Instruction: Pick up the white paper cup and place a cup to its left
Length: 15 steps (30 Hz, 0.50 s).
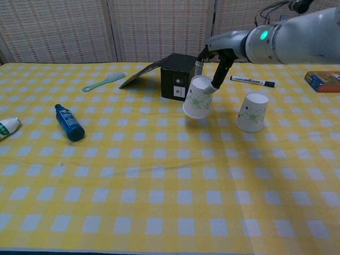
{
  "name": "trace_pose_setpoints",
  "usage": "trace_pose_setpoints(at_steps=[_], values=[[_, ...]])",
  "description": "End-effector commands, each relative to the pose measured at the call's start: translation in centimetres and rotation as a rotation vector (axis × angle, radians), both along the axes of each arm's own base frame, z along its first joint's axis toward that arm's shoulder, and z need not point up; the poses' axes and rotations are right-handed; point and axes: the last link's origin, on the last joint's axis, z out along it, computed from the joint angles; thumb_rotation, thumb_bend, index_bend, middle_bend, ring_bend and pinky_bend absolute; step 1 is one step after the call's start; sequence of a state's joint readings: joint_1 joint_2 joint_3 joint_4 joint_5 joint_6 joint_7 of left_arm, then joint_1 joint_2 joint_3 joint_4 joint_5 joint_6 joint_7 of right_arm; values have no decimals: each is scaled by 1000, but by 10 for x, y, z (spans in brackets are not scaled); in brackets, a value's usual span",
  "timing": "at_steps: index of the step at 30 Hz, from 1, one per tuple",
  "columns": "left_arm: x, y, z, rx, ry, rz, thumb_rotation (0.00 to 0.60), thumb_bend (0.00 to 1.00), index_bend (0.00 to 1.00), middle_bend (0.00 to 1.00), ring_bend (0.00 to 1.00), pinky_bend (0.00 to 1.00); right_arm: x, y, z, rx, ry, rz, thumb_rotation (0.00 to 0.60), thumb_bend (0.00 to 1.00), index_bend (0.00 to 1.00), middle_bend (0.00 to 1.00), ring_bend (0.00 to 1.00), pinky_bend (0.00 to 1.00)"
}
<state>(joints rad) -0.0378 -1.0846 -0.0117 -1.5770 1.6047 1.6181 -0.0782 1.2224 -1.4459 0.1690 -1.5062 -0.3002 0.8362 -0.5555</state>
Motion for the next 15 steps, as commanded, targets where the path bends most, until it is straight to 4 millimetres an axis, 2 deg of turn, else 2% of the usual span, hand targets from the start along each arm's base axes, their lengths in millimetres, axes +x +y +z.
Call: trace_pose_setpoints(at_steps=[1,8,15], values=[[0,-1,2,2,-3,-6,600,337,0,0,0,237,5,-1,-16,20,32,9,600,251,391,55,0,0],[1,-3,4,0,-16,-20,600,337,0,0,0,238,4,-1,-30,13,90,12,600,252,391,55,0,0],[1,-3,4,6,-11,-19,600,337,0,0,0,238,-2,1,-36,22,140,1,600,256,391,49,0,0]])
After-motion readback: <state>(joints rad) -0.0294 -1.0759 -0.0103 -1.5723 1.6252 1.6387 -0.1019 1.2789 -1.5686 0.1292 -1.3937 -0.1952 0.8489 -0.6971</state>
